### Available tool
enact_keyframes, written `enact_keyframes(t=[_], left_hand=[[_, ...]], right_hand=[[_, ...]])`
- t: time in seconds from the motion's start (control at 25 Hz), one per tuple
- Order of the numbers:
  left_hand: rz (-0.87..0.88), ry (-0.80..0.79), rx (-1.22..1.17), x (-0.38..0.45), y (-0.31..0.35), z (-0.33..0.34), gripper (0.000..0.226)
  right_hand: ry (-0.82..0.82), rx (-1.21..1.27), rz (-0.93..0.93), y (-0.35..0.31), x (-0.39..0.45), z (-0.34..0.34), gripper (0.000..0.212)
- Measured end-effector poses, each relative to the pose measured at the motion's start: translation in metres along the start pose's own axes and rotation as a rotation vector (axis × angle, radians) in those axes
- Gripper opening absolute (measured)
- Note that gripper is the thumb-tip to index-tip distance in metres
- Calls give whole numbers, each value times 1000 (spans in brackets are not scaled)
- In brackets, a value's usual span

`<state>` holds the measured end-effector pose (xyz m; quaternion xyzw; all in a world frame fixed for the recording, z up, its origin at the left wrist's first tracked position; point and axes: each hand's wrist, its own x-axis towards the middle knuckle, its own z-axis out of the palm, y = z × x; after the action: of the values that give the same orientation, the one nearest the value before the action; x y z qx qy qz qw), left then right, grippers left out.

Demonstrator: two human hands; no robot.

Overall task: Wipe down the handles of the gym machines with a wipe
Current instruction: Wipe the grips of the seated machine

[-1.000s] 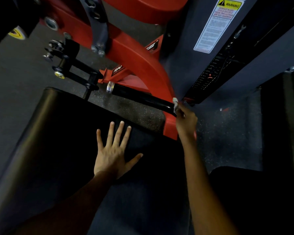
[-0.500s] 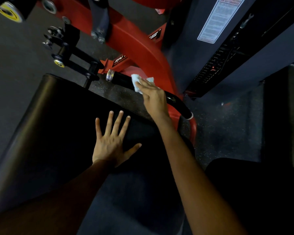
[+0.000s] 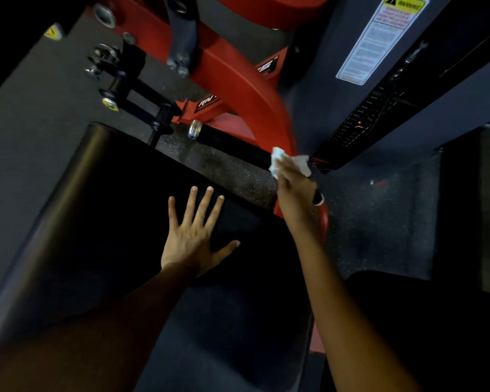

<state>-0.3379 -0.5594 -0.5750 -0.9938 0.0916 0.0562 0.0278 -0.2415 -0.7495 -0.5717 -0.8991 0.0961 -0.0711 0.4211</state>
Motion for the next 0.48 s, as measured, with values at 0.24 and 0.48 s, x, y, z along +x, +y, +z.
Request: enact_keyframes(t=[0.24,0.48], left_hand=[[-4,3,12,0,-1,2,94],[-9,14,-2,1,0,3,94]], right_hand=[[-142,-166,-670,-72,32,62,33],[-268,-476,-1025,-72,54,30,32]])
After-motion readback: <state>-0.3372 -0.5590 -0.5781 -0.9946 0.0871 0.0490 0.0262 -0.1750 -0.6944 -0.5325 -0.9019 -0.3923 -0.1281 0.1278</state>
